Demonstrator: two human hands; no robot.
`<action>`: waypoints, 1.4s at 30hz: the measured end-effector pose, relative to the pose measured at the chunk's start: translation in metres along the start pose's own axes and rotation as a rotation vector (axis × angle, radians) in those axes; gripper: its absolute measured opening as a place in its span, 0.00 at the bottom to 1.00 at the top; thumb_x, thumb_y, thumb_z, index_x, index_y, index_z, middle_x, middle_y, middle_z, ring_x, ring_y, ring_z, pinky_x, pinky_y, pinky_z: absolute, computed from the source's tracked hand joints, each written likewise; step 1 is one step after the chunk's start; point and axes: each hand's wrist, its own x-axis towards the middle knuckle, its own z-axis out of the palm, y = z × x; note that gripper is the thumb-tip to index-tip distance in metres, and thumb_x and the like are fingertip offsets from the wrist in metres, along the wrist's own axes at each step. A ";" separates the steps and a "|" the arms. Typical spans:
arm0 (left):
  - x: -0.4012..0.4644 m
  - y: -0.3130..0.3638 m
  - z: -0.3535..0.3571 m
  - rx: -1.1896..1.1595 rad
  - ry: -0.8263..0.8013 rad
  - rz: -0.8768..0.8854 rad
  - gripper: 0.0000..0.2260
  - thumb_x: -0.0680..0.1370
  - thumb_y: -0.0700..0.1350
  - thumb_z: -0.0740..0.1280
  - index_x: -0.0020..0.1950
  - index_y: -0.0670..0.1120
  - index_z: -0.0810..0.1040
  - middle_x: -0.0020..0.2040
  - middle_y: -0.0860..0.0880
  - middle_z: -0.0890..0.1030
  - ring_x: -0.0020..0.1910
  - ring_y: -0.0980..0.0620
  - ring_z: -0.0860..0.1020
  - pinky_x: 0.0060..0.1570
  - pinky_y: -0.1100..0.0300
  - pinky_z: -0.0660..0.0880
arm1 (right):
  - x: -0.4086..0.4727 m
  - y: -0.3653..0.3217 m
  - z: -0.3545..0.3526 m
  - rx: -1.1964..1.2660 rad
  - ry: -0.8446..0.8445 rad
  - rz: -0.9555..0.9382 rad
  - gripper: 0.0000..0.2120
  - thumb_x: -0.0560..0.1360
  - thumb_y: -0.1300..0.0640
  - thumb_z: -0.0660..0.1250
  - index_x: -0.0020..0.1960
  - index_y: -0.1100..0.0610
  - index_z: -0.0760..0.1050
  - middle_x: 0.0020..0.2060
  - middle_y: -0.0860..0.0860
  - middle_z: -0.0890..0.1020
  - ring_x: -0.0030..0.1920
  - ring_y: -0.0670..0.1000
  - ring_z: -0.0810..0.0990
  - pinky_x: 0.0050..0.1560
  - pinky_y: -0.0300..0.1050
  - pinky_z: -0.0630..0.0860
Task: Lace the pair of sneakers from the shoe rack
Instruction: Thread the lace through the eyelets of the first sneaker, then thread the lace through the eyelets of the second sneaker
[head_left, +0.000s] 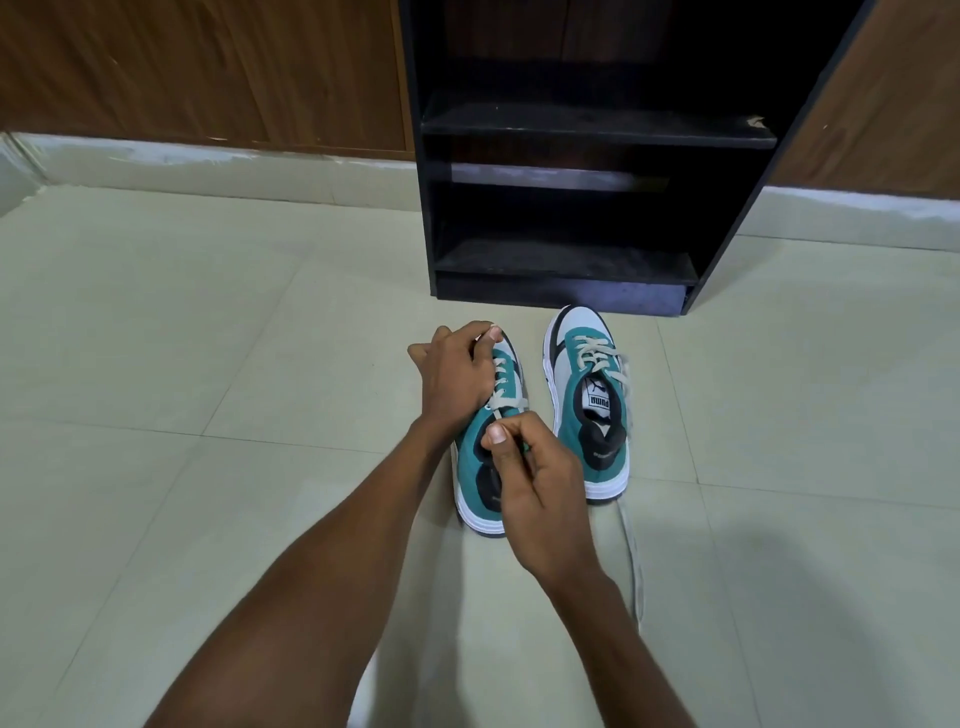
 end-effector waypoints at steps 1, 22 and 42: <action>0.000 0.001 0.000 -0.005 0.002 0.005 0.13 0.85 0.52 0.57 0.59 0.56 0.82 0.54 0.49 0.83 0.57 0.48 0.70 0.49 0.60 0.54 | -0.001 0.000 -0.001 0.001 -0.003 0.001 0.10 0.83 0.52 0.60 0.46 0.57 0.73 0.39 0.49 0.78 0.41 0.53 0.76 0.43 0.59 0.78; 0.003 0.003 0.003 -0.003 0.036 -0.060 0.15 0.84 0.48 0.59 0.53 0.43 0.83 0.53 0.42 0.84 0.52 0.46 0.77 0.53 0.59 0.62 | -0.006 0.000 -0.002 -0.073 -0.022 -0.078 0.08 0.83 0.54 0.60 0.45 0.51 0.69 0.40 0.48 0.76 0.41 0.52 0.76 0.42 0.57 0.78; -0.009 0.004 -0.040 -0.267 -0.148 -0.242 0.10 0.78 0.55 0.69 0.51 0.51 0.81 0.54 0.49 0.81 0.51 0.53 0.80 0.51 0.59 0.77 | 0.010 0.014 0.008 -0.305 0.085 0.259 0.19 0.75 0.55 0.71 0.64 0.57 0.74 0.60 0.52 0.79 0.63 0.54 0.76 0.62 0.41 0.69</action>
